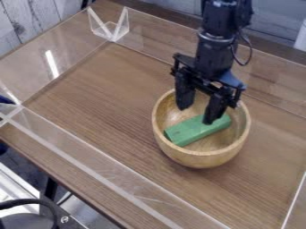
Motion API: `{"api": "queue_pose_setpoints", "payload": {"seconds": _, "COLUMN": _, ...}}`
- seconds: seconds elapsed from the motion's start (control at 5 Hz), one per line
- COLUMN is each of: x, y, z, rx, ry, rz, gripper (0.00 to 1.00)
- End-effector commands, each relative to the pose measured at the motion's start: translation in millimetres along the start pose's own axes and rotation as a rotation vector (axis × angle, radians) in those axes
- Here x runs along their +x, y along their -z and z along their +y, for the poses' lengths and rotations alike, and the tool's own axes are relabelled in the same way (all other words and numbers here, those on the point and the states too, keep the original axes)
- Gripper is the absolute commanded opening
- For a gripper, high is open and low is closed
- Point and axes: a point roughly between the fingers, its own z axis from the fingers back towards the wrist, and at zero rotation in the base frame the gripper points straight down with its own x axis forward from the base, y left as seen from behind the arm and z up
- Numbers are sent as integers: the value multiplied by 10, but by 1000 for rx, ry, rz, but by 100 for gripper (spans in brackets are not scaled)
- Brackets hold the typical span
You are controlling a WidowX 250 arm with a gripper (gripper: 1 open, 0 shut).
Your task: Remove the green block from inside the brown bowl and put it on the table
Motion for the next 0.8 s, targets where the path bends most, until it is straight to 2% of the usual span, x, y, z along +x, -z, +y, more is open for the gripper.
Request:
{"api": "queue_pose_setpoints", "payload": {"seconds": 0.0, "x": 48, "y": -84, "z": -35, "rx": 7, "ry": 25, "rz": -42, "gripper": 100}}
{"api": "queue_pose_setpoints", "payload": {"seconds": 0.2, "x": 36, "y": -72, "z": -58, "rx": 9, "ry": 45, "rz": -44, "gripper": 100}}
{"api": "queue_pose_setpoints", "payload": {"seconds": 0.6, "x": -28, "y": -194, "z": -108, "rx": 19, "ry": 86, "rz": -74, "gripper": 100}}
